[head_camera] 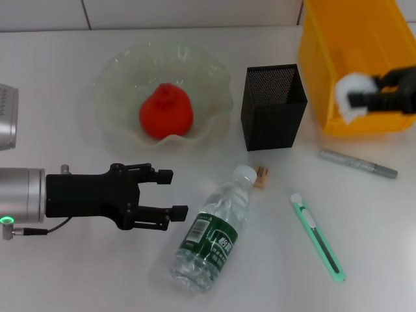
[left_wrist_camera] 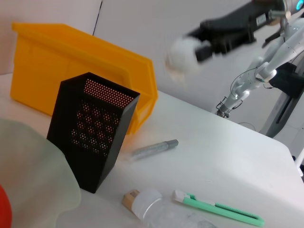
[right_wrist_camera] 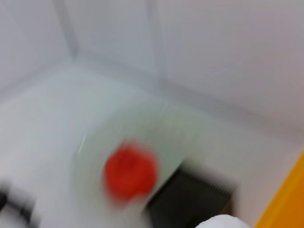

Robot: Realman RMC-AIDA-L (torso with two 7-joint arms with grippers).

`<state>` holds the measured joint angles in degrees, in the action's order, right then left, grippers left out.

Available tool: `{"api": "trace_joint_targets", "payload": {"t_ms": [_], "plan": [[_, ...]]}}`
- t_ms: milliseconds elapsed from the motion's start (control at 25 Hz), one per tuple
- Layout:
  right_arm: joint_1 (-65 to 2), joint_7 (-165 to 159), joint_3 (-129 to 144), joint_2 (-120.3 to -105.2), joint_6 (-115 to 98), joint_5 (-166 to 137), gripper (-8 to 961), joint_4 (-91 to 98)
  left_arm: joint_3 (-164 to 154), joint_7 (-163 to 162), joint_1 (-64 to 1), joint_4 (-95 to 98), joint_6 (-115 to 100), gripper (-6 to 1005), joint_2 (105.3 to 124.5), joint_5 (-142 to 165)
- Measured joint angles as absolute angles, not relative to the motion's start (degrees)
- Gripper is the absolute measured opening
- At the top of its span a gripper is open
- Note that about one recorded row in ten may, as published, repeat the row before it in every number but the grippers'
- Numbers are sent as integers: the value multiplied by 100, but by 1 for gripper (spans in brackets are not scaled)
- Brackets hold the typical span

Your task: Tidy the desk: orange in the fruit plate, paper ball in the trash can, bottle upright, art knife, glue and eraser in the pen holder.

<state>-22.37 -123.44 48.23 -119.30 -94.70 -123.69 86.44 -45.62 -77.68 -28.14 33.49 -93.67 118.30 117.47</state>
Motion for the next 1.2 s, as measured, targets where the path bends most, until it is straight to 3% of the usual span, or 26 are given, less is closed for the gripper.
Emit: {"api": "trace_joint_targets", "payload": {"t_ms": [280, 520, 1200], "plan": [[-1978, -10703, 3378, -11931, -8470, -10433, 524, 7370, -4574, -7802, -2852, 3349, -9369, 826, 11830, 11747], [-2150, -9004, 3043, -11917, -7362, -9261, 576, 5498, -4546, -7812, -2862, 3349, -9383, 823, 11838, 11735], [-2168, -8835, 2829, -11756, -8097, -9322, 763, 5009, -4428, -7889, -2857, 3361, -9420, 816, 11834, 11575]]}}
